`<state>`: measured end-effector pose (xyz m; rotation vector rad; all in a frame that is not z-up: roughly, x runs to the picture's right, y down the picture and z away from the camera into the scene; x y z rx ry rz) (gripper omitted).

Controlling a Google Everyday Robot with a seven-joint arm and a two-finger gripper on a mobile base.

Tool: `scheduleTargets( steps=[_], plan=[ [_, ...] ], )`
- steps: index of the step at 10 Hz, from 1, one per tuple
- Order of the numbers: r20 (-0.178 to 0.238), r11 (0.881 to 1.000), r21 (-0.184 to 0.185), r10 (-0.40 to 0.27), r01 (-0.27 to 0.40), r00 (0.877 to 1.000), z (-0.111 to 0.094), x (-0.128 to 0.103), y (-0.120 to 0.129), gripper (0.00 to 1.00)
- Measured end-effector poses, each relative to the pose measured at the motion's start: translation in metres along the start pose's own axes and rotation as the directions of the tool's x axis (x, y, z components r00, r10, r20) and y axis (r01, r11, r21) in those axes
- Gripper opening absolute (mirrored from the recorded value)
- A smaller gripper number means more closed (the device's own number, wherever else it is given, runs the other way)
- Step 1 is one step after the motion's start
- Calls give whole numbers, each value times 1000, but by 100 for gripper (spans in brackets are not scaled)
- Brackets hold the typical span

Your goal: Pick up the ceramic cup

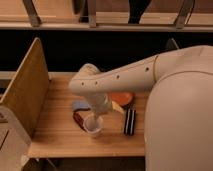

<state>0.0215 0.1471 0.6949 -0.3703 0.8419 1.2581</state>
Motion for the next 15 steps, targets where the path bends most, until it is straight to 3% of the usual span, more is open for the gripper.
scheduleTargets(
  steps=[1,3,7,8,11,13,15],
  plan=[
    [-38,1000,3,17,-17,999,13,3,-3,80],
    [-76,1000,-20,22,-24,997,31,-7,3,80],
    [-91,991,-125,-60,48,994,60,-43,50,78],
    [-96,983,-162,-98,82,991,67,-50,66,68],
    [-88,964,-215,-181,158,980,71,-60,90,40],
    [-60,959,-223,-193,175,979,63,-67,91,20],
    [-1,968,-199,-158,155,987,45,-81,75,3]
  ],
)
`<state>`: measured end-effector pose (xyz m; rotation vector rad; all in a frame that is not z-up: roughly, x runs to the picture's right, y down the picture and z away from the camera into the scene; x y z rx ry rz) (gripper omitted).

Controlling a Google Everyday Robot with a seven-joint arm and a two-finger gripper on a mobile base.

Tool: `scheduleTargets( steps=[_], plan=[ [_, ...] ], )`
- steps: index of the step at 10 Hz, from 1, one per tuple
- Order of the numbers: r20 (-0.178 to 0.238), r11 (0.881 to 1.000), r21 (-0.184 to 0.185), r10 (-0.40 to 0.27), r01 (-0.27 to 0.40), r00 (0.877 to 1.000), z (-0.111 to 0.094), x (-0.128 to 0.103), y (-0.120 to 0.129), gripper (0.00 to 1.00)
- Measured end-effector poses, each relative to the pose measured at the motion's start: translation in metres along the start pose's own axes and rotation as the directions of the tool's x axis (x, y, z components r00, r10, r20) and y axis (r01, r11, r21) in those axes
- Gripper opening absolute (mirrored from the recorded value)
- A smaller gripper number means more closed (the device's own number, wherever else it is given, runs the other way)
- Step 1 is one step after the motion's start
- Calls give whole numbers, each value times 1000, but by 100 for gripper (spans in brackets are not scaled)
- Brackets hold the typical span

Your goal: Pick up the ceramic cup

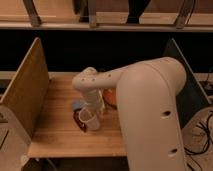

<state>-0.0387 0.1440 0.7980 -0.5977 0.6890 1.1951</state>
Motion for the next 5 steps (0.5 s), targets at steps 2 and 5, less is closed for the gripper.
scheduleTargets(
  steps=[2,5],
  plan=[
    [91,997,35,70,-73,993,-32,-15,-28,0],
    [213,981,70,163,-182,963,-78,-38,-68,0]
  ],
)
